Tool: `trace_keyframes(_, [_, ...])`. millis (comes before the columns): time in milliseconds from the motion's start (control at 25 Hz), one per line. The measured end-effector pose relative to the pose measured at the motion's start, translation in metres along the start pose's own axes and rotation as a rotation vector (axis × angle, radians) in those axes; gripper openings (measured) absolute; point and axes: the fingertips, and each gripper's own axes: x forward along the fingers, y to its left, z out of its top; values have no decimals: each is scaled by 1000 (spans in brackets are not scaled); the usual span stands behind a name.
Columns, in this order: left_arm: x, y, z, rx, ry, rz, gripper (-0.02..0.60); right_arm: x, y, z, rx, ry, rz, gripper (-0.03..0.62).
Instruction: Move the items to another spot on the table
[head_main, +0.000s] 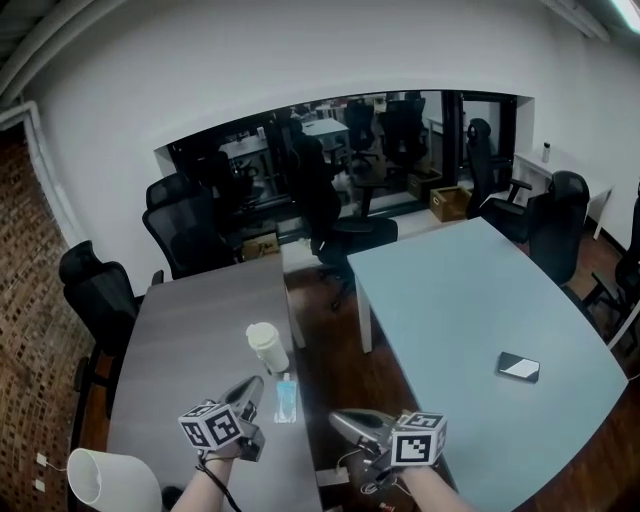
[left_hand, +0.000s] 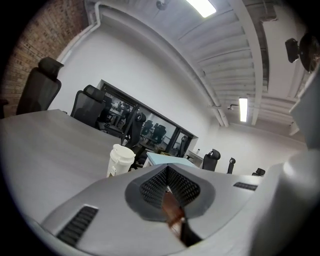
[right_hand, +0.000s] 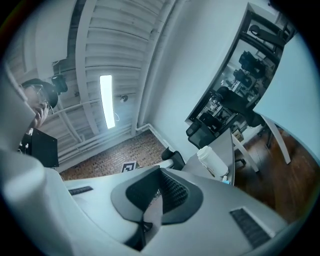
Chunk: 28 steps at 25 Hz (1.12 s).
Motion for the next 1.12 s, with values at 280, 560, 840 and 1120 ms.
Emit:
trace_keyframes(280, [-8,-17,4,47,-7,-10,0,0,-3,7,15,-6,6,9])
trace_keyframes(560, [-32,-31,15,131,-19,7,2,19,21,15,-346,105,-4,9])
trace_keyframes(840, [-52,-52,8,289,-2,0,2,28,50,23,-528,163,53,9])
trace_keyframes(1120, [-75,-38,-4,322,12,92,2,34,38,1,-506,218,6,9])
